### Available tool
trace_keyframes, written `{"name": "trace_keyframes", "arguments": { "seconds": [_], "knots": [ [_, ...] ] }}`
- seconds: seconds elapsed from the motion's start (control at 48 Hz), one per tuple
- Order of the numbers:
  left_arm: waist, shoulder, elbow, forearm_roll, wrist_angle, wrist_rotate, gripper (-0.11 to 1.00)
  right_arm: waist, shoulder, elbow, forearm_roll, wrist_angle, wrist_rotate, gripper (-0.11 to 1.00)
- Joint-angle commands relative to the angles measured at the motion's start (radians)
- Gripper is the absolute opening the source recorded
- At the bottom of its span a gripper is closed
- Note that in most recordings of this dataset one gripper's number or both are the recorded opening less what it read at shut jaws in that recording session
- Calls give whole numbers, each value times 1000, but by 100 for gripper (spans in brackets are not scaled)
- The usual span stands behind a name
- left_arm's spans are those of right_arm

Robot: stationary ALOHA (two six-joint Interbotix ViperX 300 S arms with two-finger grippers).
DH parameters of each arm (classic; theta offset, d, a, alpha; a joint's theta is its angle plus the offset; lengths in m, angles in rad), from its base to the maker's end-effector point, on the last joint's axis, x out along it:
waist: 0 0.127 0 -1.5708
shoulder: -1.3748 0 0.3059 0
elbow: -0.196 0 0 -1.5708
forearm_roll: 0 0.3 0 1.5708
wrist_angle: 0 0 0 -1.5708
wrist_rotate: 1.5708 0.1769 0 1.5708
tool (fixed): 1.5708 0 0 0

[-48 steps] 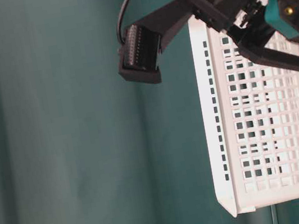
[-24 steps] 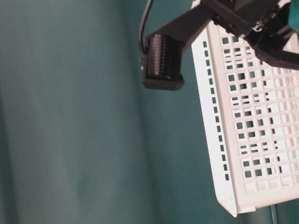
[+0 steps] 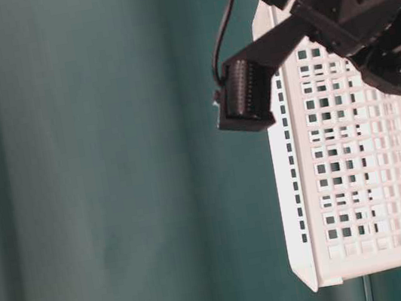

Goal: Put the tape in the middle into the white basket.
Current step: 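Lower the right gripper around the tape roll and close on it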

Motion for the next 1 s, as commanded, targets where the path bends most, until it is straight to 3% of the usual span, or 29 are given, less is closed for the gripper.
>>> {"name": "trace_keyframes", "arguments": {
  "seconds": [0.0, 0.5, 0.584, 0.688, 0.98],
  "knots": [
    [-2, 8, -12, -3, -9, 0, -11, 0, -12, -20, -2, -3, 0, 99],
    [-2, 8, -12, -3, -9, 2, -11, -5, -8, -28, -2, -5, 0, 98],
    [-2, 8, -12, -3, -9, 2, -11, -5, -9, -28, -2, -3, 0, 90],
    [-2, 8, -12, -3, -9, 2, -11, -5, -12, -29, -2, -3, -2, 68],
    [-2, 8, -12, -3, -9, 2, -11, -5, -51, -23, -17, 11, -2, 68]
  ]
}}
